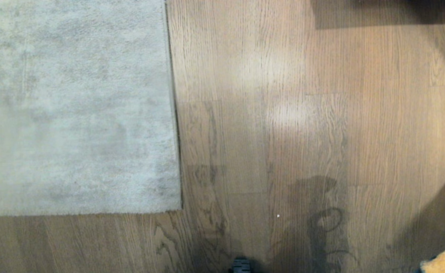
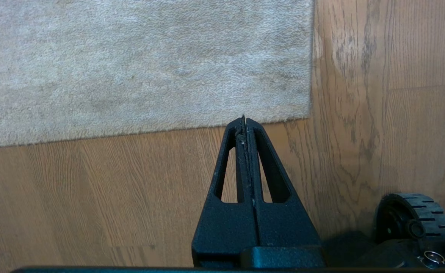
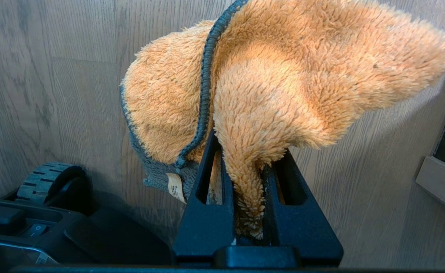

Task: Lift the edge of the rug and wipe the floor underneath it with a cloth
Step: Lift up the carpet

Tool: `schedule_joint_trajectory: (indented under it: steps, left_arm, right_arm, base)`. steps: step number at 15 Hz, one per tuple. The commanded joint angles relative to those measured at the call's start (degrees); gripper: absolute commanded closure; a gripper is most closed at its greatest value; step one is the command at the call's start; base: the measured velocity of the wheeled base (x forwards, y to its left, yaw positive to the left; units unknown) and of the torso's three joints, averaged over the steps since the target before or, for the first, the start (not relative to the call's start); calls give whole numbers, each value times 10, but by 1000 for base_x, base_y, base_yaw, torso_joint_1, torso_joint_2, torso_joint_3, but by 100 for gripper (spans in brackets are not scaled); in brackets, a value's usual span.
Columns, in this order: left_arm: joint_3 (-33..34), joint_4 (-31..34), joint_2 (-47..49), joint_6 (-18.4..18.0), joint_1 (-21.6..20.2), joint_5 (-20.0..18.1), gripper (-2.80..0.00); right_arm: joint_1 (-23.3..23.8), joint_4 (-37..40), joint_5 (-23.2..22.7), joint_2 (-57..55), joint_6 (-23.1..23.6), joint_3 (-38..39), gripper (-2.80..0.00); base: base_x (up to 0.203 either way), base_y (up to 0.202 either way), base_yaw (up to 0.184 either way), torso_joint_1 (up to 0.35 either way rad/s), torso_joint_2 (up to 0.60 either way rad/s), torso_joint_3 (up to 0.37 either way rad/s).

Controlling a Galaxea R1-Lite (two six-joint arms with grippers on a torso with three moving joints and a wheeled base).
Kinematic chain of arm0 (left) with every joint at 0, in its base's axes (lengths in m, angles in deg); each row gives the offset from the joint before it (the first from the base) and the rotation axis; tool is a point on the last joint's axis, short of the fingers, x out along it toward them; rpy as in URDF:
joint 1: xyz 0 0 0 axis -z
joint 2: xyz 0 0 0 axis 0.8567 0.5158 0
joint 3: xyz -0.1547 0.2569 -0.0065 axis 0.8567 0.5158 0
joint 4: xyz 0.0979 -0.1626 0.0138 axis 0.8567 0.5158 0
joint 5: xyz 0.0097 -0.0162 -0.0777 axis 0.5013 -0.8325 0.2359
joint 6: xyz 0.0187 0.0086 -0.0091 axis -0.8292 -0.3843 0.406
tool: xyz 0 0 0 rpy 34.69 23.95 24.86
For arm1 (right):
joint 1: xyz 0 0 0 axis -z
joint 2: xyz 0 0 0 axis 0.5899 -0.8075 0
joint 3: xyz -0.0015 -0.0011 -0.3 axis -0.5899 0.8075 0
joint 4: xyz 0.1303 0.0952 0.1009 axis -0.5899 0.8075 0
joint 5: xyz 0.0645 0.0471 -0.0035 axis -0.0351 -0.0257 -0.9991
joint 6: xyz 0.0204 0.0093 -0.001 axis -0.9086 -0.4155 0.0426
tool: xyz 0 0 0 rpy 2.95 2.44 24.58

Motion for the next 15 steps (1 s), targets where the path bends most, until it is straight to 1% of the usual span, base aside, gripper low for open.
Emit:
schedule_joint_trajectory:
  steps: [1,12,15]
  left_arm:
    - [0,0,0,0,0,0,0]
    - [0,-1,0,1,0,-1,0]
    - [-3,8,4,1,0,-2,0]
  right_arm:
    - [0,0,-1,-1,1,0,0]
    - [0,0,-1,-1,1,0,0]
    - [0,0,-1,-1,1,0,0]
  base:
    - [0,0,0,0,0,0]
    - [0,0,0,0,0,0]
    - [0,0,0,0,0,0]
